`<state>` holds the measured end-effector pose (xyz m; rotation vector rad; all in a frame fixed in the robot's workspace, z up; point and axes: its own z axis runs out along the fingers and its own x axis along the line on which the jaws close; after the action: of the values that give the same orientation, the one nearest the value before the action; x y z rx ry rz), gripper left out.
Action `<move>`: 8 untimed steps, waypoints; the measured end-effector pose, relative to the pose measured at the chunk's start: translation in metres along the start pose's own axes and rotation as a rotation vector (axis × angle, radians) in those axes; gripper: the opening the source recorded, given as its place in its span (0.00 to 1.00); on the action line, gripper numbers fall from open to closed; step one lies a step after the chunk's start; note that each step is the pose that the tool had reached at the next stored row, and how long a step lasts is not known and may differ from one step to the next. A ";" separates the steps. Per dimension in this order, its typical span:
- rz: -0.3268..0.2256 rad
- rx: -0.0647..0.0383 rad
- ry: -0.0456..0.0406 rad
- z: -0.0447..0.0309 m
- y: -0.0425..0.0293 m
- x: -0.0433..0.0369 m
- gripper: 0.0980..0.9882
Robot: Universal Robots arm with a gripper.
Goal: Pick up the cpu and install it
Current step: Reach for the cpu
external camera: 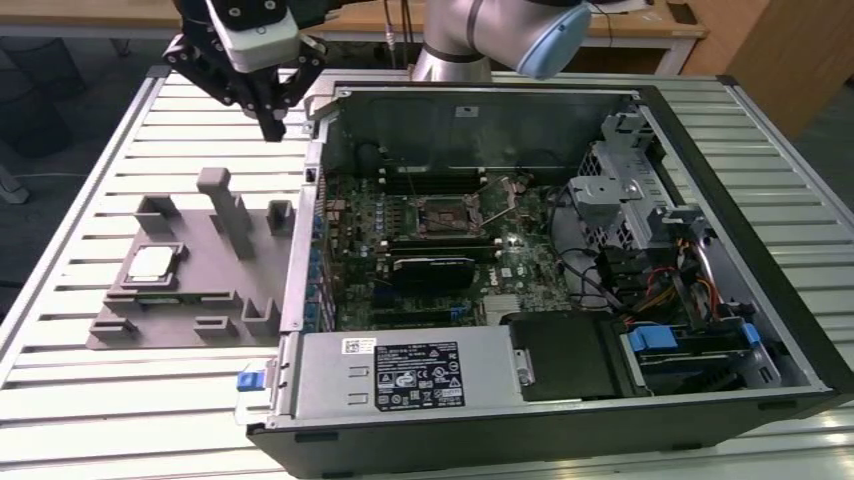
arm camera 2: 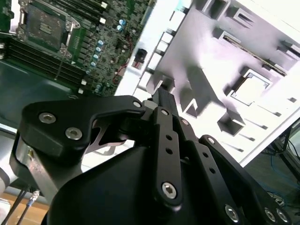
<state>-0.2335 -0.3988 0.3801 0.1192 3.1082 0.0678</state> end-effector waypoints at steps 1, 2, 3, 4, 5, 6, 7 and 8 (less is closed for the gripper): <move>0.000 0.000 0.0000 0.0007 -0.0002 0.0019 0.01; 0.000 0.000 0.0000 0.0013 -0.0004 0.0037 0.01; 0.000 0.000 0.0000 0.0020 -0.0005 0.0056 0.01; 0.000 0.000 0.0000 0.0028 -0.0007 0.0075 0.01; 0.000 0.000 -0.0002 0.0035 -0.0008 0.0091 0.01; 0.000 0.000 -0.0002 0.0042 -0.0010 0.0105 0.01; 0.000 0.000 0.0000 0.0047 -0.0011 0.0118 0.01; 0.000 0.000 0.0001 0.0053 -0.0013 0.0134 0.01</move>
<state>-0.2468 -0.3988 0.3744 0.1194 3.1083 0.0676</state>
